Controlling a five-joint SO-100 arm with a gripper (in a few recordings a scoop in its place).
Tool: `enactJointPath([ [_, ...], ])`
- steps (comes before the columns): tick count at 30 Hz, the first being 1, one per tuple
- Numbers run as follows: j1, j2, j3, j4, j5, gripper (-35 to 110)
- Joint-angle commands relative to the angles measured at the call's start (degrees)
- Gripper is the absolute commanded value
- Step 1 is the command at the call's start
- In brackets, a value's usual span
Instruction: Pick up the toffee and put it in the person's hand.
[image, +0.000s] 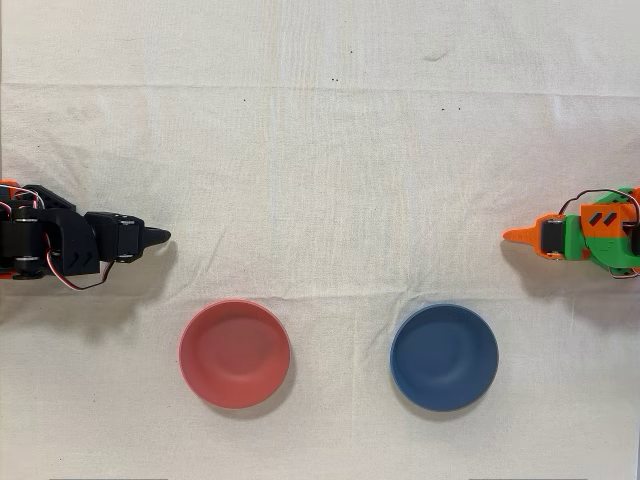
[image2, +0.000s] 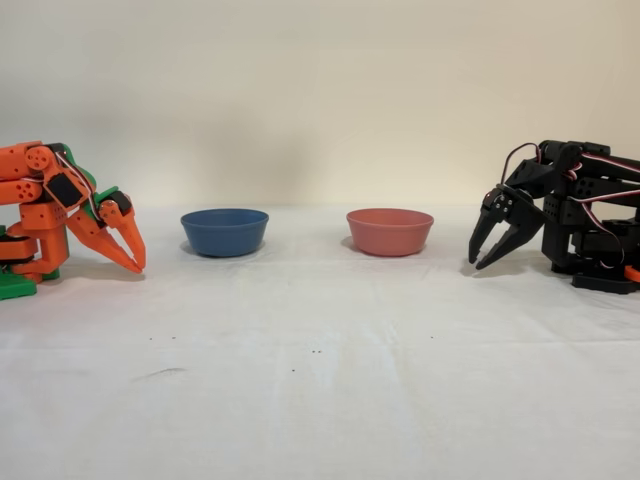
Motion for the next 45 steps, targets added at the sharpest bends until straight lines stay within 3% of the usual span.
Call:
enactJointPath([
  [1, 0.6, 4.0, 0.5, -0.2, 1.1, 2],
  [45, 0.5, 4.0, 0.5, -0.1, 1.1, 0],
])
